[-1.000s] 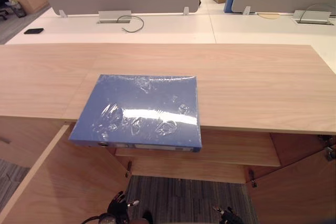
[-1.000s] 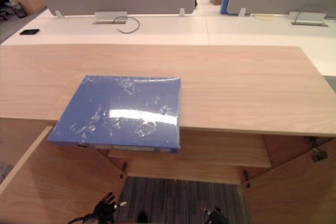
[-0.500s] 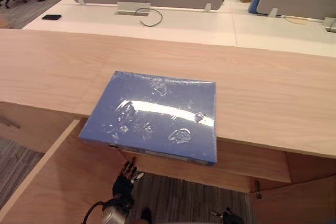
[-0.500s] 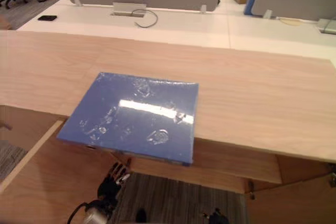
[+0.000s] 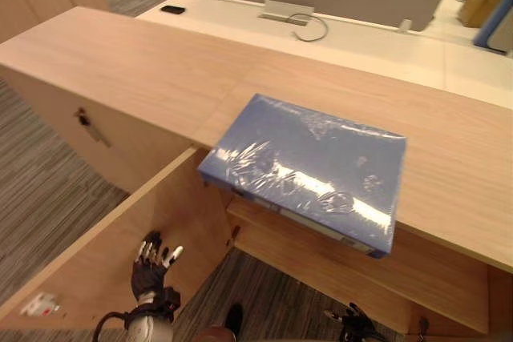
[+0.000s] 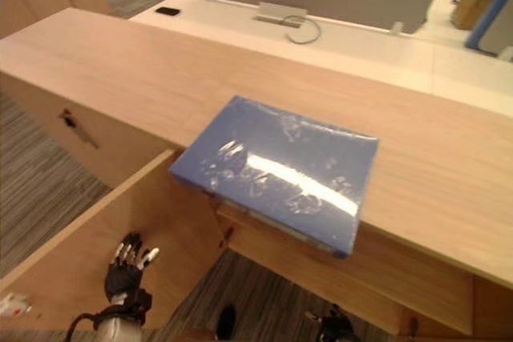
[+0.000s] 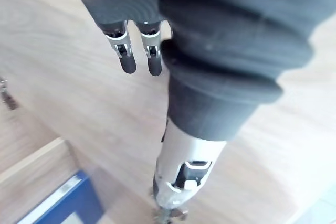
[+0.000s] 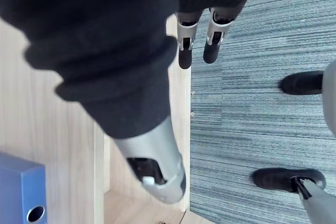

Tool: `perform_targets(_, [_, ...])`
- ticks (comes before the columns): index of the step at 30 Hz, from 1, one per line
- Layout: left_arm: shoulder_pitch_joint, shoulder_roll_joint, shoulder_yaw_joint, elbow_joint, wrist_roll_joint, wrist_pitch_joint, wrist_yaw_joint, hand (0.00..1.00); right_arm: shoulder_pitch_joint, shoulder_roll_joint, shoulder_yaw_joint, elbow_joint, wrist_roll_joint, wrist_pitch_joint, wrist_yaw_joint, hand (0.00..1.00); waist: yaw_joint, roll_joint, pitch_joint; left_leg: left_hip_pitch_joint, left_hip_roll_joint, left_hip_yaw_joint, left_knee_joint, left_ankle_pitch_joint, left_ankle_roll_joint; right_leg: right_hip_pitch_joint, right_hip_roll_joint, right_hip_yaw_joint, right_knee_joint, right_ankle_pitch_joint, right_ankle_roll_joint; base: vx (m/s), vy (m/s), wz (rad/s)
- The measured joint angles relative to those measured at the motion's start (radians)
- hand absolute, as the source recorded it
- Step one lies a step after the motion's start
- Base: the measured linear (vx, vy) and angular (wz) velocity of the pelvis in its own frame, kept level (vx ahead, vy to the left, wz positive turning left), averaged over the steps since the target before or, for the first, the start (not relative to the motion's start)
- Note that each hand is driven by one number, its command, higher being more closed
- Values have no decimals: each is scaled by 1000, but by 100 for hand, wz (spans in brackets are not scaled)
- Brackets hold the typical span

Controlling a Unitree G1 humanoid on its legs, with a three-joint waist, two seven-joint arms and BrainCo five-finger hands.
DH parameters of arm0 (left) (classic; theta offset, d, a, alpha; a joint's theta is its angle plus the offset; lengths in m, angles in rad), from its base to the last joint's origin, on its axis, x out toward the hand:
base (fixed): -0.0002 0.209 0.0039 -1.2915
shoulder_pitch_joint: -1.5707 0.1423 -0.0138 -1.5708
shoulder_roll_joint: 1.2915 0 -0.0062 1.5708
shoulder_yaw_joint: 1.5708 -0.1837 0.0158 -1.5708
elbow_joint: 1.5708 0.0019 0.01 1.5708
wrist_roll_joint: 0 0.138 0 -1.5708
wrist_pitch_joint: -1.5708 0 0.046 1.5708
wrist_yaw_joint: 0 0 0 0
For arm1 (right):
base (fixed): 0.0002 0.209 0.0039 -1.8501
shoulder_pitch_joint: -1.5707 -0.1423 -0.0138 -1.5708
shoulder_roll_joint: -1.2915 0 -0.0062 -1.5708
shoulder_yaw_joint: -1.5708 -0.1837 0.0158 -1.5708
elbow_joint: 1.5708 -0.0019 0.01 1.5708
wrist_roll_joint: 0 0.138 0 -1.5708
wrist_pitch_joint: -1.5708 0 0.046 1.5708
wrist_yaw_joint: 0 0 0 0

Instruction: Walk over to the cabinet, pick up the folder, carry it to the office cabinet, place the folder inside the office cabinet, then close the office cabinet door

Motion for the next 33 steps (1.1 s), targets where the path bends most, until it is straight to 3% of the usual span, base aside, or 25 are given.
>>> perform_targets(6, [-5, -12, 72, -305, 315, -65, 242, 0, 10, 32, 0, -44, -2, 0, -48, 0, 0, -16, 12, -14, -46, -52, -37, 52, 8, 19, -34, -91, -10, -70, 36, -101, 9, 37])
perform_targets(7, [-3, -14, 89, -348, 403, -68, 303, 0, 9, 35, 0, -47, -2, 0, -57, 0, -1, -14, 13, -14, -46, -52, -37, 54, 6, 19, -34, -105, -12, -71, 37, -90, 45, 29])
perform_targets(11, [-3, -14, 98, -430, 619, -63, 428, 0, 5, 46, 0, -54, -2, -1, -86, 0, -3, -16, 12, -15, -43, -52, -37, 81, 7, 26, -28, -123, -16, -70, 38, -65, 43, 17])
perform_targets(13, [-4, -13, 90, -442, 701, -53, 453, 0, 0, 49, 0, -52, -3, -1, -91, 0, -5, -17, 11, -15, -43, -51, -37, 87, 9, 25, -28, -116, -17, -68, 40, -18, 38, -1])
perform_targets(17, [-52, 11, -32, -455, 857, -36, 486, 0, -34, 48, 9, 24, -22, -4, -103, 0, -4, -19, 6, -31, -32, -32, -38, 93, 4, 7, -18, -87, -38, -48, 35, -21, 39, -17])
perform_targets(19, [-93, 52, -110, -455, 960, -31, 489, 0, -48, 45, 12, 73, -41, -5, -106, 0, -10, -37, 0, -33, -19, -10, -38, 96, 0, -5, -7, -56, -43, -40, 29, -3, 0, -36])
perform_targets(26, [-181, 170, -227, -444, 1192, -12, 502, 0, -50, 5, 51, 148, -72, -6, -108, 0, -28, -41, -15, -33, 17, 32, -39, 94, -7, -30, 13, -2, -42, -31, 15, 2, -26, -23])
perform_targets(33, [-250, 253, -315, -373, 1351, -10, 487, 0, -69, -21, 93, 177, -89, -9, -106, 0, -51, -39, -43, -31, 49, 68, -39, 91, -19, -48, 36, 44, -42, -23, 2, -9, -33, -20])
